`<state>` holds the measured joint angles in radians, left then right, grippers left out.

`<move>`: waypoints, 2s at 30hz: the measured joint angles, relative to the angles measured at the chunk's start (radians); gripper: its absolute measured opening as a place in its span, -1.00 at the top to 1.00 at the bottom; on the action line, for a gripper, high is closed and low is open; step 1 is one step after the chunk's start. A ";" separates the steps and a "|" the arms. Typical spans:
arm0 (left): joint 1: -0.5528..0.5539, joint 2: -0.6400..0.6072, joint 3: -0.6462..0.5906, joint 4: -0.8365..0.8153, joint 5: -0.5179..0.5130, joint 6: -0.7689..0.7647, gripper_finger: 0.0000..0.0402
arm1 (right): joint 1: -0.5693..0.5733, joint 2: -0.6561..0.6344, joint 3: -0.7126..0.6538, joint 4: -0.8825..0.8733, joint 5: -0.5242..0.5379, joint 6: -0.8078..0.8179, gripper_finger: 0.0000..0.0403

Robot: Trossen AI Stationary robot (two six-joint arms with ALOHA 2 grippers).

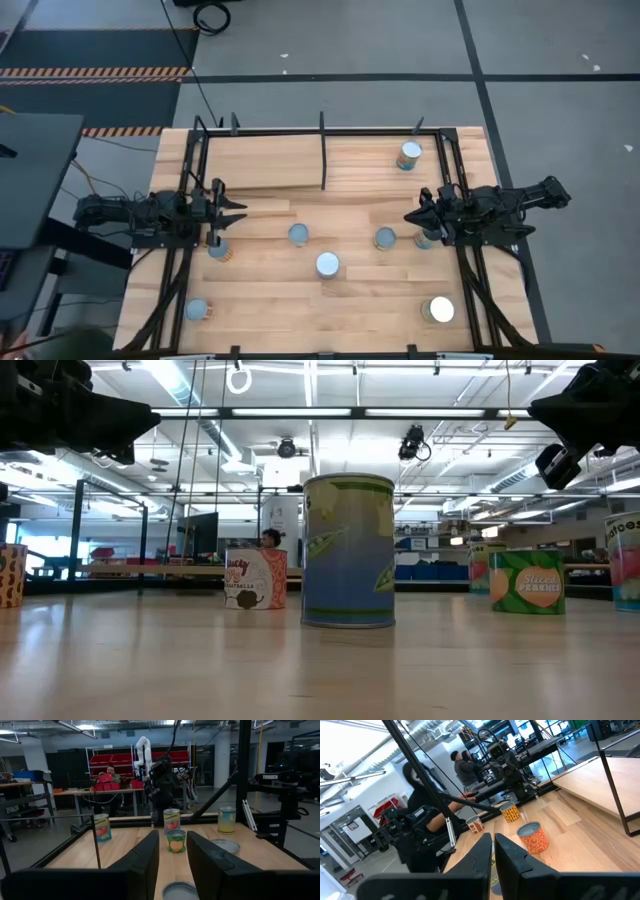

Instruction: Pick and place cans onto a shelf

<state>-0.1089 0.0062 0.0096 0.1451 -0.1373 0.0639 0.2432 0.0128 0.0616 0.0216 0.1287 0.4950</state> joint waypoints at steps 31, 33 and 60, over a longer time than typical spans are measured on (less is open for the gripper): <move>0.000 0.000 0.000 0.000 0.000 0.000 0.48 | 0.000 0.000 0.000 0.000 0.000 0.000 0.86; 0.000 0.000 0.000 0.000 0.000 0.000 0.48 | 0.000 0.000 0.000 0.000 0.000 0.000 0.86; 0.000 0.000 0.000 0.000 0.000 0.000 0.48 | -0.003 0.000 0.000 0.006 0.016 -0.147 0.86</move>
<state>-0.1089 0.0063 0.0097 0.1452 -0.1375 0.0639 0.2402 0.0128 0.0612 0.0279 0.1446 0.3484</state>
